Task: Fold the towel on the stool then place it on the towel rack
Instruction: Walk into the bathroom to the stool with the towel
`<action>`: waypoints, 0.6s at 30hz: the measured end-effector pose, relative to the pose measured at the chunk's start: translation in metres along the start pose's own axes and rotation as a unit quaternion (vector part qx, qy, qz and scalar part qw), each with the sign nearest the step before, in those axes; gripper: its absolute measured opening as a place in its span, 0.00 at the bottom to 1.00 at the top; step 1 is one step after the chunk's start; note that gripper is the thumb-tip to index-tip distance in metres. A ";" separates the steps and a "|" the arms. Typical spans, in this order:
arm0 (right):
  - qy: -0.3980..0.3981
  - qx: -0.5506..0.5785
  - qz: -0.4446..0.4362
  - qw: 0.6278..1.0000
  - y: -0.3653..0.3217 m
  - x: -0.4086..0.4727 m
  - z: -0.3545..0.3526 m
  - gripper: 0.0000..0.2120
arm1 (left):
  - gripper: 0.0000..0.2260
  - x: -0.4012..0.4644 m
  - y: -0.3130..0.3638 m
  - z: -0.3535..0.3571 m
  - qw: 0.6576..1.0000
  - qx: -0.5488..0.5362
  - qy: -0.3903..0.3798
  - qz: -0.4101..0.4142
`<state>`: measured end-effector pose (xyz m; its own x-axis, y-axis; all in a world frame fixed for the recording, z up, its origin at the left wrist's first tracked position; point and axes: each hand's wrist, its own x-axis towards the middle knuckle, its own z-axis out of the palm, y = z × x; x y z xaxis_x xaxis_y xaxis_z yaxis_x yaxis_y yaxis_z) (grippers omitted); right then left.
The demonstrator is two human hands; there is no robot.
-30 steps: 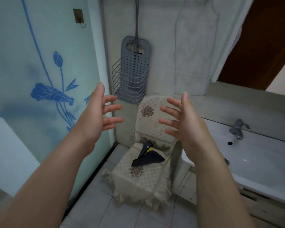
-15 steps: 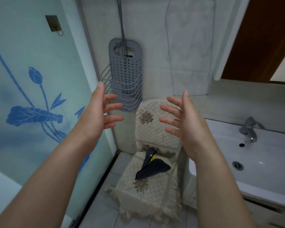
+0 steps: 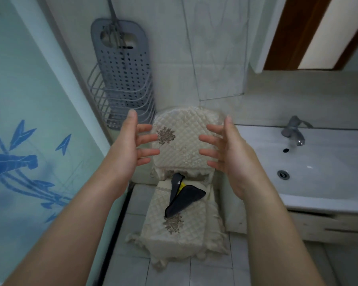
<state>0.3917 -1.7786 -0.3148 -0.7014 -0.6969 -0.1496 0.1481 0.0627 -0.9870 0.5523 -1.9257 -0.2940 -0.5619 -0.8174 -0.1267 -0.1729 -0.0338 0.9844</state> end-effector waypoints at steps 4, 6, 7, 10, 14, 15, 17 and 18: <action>0.051 0.000 0.012 0.999 0.022 0.001 0.018 0.27 | 0.31 0.025 -0.022 -0.017 0.999 0.011 -0.051 -0.011; 0.073 0.002 0.013 0.997 0.032 0.003 0.026 0.27 | 0.32 0.037 -0.034 -0.025 0.997 0.012 -0.070 -0.021; 0.085 0.003 0.013 0.996 0.037 0.005 0.030 0.27 | 0.32 0.044 -0.041 -0.029 0.997 0.013 -0.078 -0.026; 0.102 0.006 0.020 0.995 0.055 0.013 0.038 0.26 | 0.31 0.060 -0.064 -0.034 0.995 0.012 -0.096 -0.036; 0.104 0.015 0.045 0.993 0.086 0.035 0.044 0.26 | 0.31 0.084 -0.103 -0.031 0.993 0.001 -0.103 -0.063; 0.102 0.014 0.052 0.993 0.096 0.043 0.045 0.26 | 0.31 0.092 -0.114 -0.028 0.992 -0.002 -0.099 -0.073; 0.100 0.014 0.066 0.993 0.118 0.059 0.046 0.26 | 0.30 0.105 -0.136 -0.022 0.992 -0.007 -0.083 -0.090; 0.097 0.014 0.072 0.993 0.129 0.067 0.047 0.27 | 0.29 0.111 -0.147 -0.019 0.993 -0.011 -0.076 -0.095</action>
<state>0.3964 -1.8504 -0.4497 -0.7925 -0.5306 -0.3008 0.2742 0.1306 -0.9528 0.5312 -2.0225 -0.4509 -0.6362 -0.6996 -0.3253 -0.2703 -0.1928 0.9433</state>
